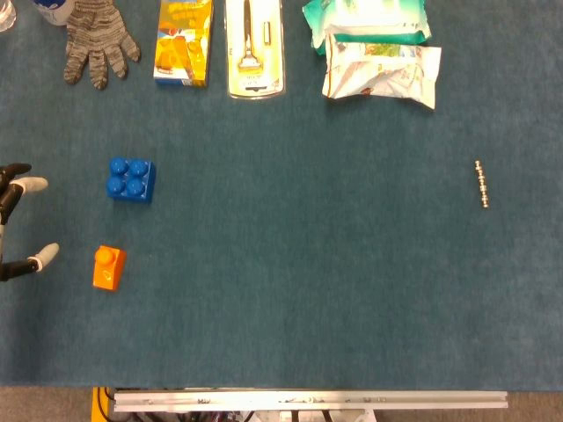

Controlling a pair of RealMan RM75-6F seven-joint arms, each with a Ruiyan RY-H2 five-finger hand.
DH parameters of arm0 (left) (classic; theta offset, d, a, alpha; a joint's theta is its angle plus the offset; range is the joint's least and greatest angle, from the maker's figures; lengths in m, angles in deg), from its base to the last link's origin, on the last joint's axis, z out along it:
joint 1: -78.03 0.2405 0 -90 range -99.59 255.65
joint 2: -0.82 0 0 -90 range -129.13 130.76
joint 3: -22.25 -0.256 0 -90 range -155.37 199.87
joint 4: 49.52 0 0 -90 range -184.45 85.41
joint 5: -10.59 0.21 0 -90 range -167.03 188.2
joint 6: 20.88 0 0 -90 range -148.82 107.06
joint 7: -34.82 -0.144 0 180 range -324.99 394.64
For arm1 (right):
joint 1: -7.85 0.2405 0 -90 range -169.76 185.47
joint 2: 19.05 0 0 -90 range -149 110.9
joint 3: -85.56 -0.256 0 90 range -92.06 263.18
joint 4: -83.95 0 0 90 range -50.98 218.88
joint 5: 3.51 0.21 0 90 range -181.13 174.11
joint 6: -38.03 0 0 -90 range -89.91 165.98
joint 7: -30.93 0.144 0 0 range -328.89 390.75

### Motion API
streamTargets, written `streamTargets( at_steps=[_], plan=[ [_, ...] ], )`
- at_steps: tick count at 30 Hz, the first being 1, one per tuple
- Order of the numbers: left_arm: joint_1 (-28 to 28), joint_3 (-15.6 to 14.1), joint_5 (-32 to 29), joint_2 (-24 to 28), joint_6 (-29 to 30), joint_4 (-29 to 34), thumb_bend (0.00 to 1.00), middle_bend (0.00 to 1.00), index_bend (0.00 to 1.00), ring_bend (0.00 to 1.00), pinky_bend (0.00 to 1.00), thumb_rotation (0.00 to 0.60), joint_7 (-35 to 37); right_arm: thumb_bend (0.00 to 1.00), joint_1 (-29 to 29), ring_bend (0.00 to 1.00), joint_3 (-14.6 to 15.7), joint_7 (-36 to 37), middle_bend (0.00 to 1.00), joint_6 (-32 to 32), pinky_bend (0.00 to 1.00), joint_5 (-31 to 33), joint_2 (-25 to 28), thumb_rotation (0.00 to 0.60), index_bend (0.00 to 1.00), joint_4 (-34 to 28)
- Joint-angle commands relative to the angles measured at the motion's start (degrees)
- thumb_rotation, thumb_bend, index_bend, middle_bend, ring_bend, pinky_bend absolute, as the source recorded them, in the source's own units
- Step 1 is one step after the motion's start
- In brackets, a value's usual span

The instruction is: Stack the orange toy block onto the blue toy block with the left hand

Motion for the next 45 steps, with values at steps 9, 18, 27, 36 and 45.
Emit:
streamTargets(
  at_steps=[9, 18, 27, 36, 45],
  plan=[
    [-0.03, -0.07, 0.13, 0.06, -0.07, -0.16, 0.08, 0.23, 0.30, 0.19, 0.10, 0.600, 0.07, 0.34, 0.19, 0.37, -0.45, -0.25, 0.48, -0.46, 0.41, -0.19, 0.43, 0.600, 0.48, -0.35],
    [-2.55, 0.43, 0.87, 0.97, -3.20, -0.39, 0.08, 0.23, 0.30, 0.19, 0.10, 0.600, 1.62, 0.35, 1.09, 0.37, -1.70, -1.62, 0.48, -1.09, 0.41, -0.70, 1.84, 0.600, 0.48, -1.90],
    [-9.56, 0.66, 3.96, 1.61, -11.71, -2.94, 0.08, 0.21, 0.29, 0.19, 0.10, 0.600, 3.87, 0.35, 1.91, 0.37, -2.20, -2.78, 0.48, -0.43, 0.41, -0.65, 2.75, 0.600, 0.48, -3.33],
    [-16.36, 2.07, 0.76, -0.05, -21.78, -4.51, 0.08, 0.15, 0.15, 0.15, 0.08, 0.600, 4.04, 0.34, 1.53, 0.37, -2.06, -2.73, 0.48, -0.84, 0.41, -0.43, 2.83, 0.600, 0.48, -3.34],
    [-21.11, 3.62, -2.64, -5.31, -26.96, -8.21, 0.08, 0.15, 0.12, 0.15, 0.08, 0.600, 0.36, 0.35, 1.20, 0.37, -1.94, -1.89, 0.48, -1.21, 0.41, -0.27, 2.82, 0.600, 0.48, -2.62]
  ],
)
